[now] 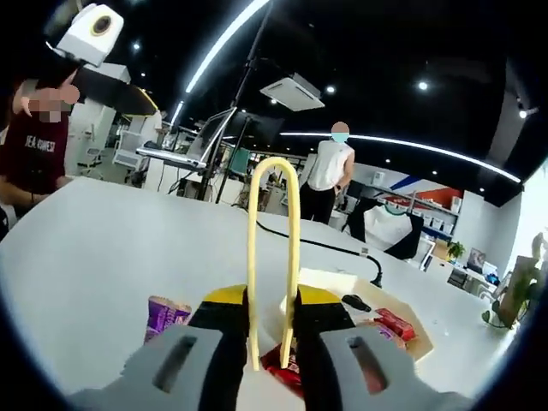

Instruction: Place the target food into the container with the food tongs after gripping and lifting it, then release it inside without dropping or visibly crushing the food.

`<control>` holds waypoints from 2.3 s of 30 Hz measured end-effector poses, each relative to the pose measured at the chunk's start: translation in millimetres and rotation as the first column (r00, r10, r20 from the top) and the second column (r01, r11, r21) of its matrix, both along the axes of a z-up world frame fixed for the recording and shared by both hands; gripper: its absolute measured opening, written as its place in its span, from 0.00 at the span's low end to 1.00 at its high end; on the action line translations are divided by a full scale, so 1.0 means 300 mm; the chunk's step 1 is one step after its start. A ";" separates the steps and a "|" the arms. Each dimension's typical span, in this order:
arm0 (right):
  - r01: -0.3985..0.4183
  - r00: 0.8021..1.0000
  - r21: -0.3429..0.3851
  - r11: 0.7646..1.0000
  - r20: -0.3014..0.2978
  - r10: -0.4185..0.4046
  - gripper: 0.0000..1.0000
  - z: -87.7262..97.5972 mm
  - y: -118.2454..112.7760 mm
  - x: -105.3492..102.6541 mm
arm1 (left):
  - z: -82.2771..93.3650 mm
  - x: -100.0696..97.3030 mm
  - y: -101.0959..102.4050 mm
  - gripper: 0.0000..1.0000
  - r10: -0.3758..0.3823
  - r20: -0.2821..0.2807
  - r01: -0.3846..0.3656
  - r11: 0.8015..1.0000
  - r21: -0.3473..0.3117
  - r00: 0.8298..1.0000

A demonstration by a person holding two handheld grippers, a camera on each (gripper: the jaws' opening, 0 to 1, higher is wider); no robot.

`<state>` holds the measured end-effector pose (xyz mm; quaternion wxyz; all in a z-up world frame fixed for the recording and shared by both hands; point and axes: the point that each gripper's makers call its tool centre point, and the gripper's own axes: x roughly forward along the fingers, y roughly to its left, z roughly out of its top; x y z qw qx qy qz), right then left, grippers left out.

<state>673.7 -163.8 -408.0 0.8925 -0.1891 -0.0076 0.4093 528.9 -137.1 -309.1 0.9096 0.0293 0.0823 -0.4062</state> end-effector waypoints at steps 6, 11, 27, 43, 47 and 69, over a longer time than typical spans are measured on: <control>0.000 0.999 0.044 0.999 -0.040 0.002 0.15 0.004 -0.018 -0.023 | 0.002 -0.001 -0.005 0.95 -0.003 0.002 0.003 1.000 -0.001 1.000; 0.023 0.998 0.091 0.996 -0.062 -0.017 0.15 0.009 -0.034 -0.047 | 0.005 0.000 -0.008 0.95 -0.002 0.005 0.002 1.000 -0.004 1.000; -0.013 0.996 0.141 0.990 -0.085 0.025 0.16 0.043 -0.001 -0.146 | 0.014 -0.017 -0.013 0.96 -0.010 0.014 0.010 1.000 -0.004 1.000; -0.234 0.970 0.287 0.929 0.001 0.244 0.18 0.257 -0.082 -0.084 | 0.006 -0.015 -0.017 0.95 -0.016 0.006 0.016 1.000 0.003 1.000; -0.306 0.945 0.285 0.909 -0.026 0.326 0.19 0.254 -0.104 -0.067 | 0.001 -0.014 -0.022 0.95 -0.017 0.001 0.017 1.000 0.010 1.000; -0.596 0.733 0.232 0.769 -0.233 0.639 0.19 0.089 -0.086 -0.105 | 0.001 0.005 -0.026 0.95 -0.001 -0.002 0.001 1.000 0.031 1.000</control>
